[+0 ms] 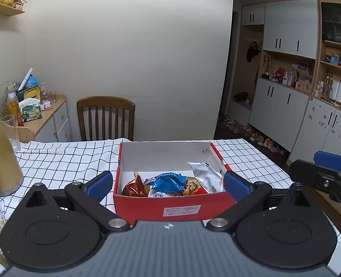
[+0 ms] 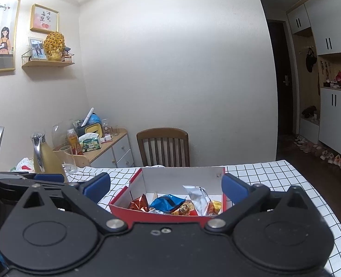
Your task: Organize snacks
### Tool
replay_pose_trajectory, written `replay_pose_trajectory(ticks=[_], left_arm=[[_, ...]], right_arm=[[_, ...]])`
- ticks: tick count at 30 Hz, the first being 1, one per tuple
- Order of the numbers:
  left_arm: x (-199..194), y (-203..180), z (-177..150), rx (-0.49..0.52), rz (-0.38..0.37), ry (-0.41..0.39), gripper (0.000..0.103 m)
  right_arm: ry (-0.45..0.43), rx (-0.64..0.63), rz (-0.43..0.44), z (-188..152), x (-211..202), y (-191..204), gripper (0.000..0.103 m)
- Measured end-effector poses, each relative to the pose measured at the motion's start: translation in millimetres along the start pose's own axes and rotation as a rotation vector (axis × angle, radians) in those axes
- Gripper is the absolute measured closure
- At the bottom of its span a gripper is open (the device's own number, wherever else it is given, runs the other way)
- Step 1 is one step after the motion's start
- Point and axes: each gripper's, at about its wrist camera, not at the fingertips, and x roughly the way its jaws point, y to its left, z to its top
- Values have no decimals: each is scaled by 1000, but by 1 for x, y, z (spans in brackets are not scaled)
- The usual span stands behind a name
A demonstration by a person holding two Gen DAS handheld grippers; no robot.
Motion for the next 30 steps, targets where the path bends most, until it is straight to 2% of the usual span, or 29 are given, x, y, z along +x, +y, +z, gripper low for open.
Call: replay_pose_trajectory(ticks=[27, 30], left_arm=[[-12, -18, -5, 40, -35, -16, 0], [-11, -17, -6, 37, -60, -9, 0]], right_arm=[[-11, 9, -18, -7, -16, 0, 0], [-14, 17, -24, -7, -16, -1, 0]])
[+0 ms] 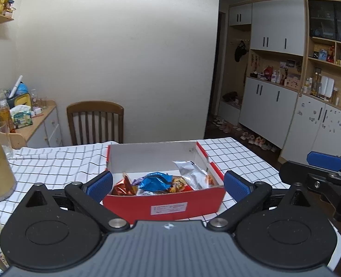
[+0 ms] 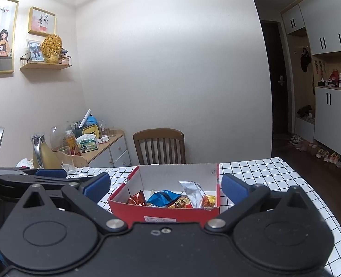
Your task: Organize snacks
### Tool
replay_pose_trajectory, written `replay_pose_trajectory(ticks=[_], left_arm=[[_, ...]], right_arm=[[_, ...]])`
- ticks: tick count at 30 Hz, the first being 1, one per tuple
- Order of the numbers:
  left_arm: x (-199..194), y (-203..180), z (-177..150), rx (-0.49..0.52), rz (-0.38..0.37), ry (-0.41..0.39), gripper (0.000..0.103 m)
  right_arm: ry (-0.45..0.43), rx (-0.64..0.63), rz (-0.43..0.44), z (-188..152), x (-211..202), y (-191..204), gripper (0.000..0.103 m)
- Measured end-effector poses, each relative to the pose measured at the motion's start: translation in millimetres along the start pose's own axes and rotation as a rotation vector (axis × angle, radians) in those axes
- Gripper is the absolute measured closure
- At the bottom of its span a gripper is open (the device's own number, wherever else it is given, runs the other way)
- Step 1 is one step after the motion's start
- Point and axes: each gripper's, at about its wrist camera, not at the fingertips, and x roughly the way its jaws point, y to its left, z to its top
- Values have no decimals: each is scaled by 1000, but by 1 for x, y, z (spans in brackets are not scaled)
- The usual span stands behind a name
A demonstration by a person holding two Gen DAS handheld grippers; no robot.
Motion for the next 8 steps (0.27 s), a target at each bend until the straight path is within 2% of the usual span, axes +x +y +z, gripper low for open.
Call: replay_pose_trajectory(ticks=[8], left_arm=[[8, 8, -14, -12, -14, 22, 0]], right_arm=[[17, 15, -42, -10, 5, -7, 0]])
